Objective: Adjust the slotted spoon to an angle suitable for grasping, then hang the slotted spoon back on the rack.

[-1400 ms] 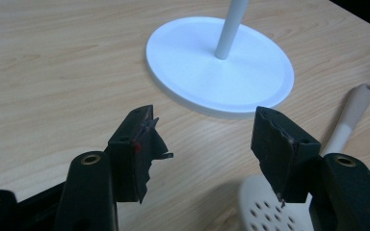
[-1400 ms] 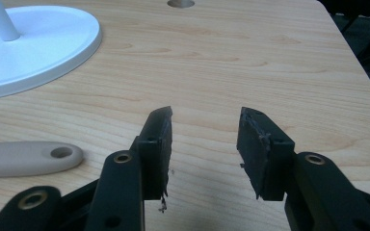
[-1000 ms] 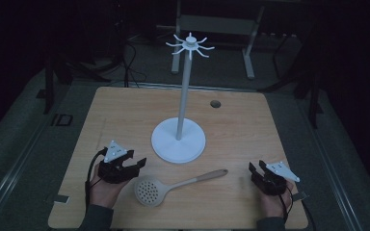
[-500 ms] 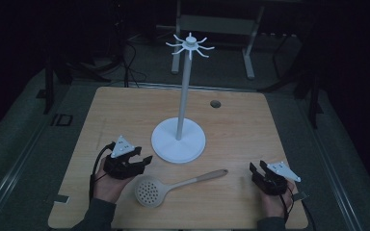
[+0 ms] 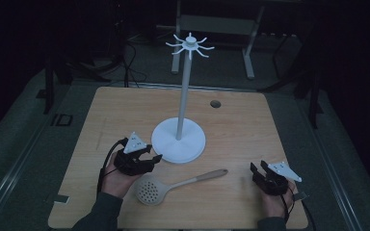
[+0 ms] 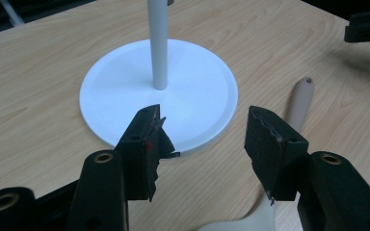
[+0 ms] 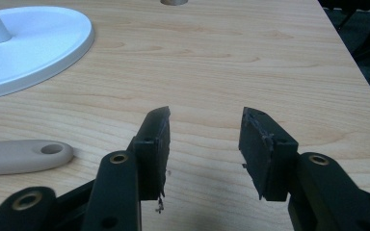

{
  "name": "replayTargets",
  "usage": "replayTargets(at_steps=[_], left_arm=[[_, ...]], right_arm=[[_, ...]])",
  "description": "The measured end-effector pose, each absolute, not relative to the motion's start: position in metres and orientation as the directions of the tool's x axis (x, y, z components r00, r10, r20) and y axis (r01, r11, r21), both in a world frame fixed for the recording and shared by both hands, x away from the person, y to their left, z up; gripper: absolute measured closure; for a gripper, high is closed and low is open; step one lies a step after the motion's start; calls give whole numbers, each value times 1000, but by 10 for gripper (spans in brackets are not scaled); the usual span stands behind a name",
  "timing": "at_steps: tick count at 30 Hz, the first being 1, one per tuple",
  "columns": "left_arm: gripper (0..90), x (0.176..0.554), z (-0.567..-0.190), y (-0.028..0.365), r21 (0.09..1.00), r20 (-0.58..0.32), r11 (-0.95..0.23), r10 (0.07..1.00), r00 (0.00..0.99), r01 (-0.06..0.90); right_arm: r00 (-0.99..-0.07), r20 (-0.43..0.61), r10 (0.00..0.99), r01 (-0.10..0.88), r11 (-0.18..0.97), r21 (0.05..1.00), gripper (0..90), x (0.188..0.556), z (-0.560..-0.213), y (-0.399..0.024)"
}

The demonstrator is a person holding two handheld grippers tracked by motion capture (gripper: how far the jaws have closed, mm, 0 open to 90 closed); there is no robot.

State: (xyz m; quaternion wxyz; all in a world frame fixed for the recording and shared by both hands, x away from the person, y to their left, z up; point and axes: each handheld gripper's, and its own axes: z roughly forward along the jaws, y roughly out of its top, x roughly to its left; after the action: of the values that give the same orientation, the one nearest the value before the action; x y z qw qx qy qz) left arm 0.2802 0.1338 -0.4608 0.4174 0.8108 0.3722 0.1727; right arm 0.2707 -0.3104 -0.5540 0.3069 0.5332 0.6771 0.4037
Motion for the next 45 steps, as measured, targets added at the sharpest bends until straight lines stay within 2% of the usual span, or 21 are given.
replayTargets(at_steps=[23,45], left_arm=[[475,293,-448,107,789,5,-440,702,712,428],[485,308,-452,58,713,37,-578,597,802,397]], right_arm=[[-223,18,975,474,92,876,524,270,-553,-316],[-216,18,976,478,89,874,521,270,-555,-319]])
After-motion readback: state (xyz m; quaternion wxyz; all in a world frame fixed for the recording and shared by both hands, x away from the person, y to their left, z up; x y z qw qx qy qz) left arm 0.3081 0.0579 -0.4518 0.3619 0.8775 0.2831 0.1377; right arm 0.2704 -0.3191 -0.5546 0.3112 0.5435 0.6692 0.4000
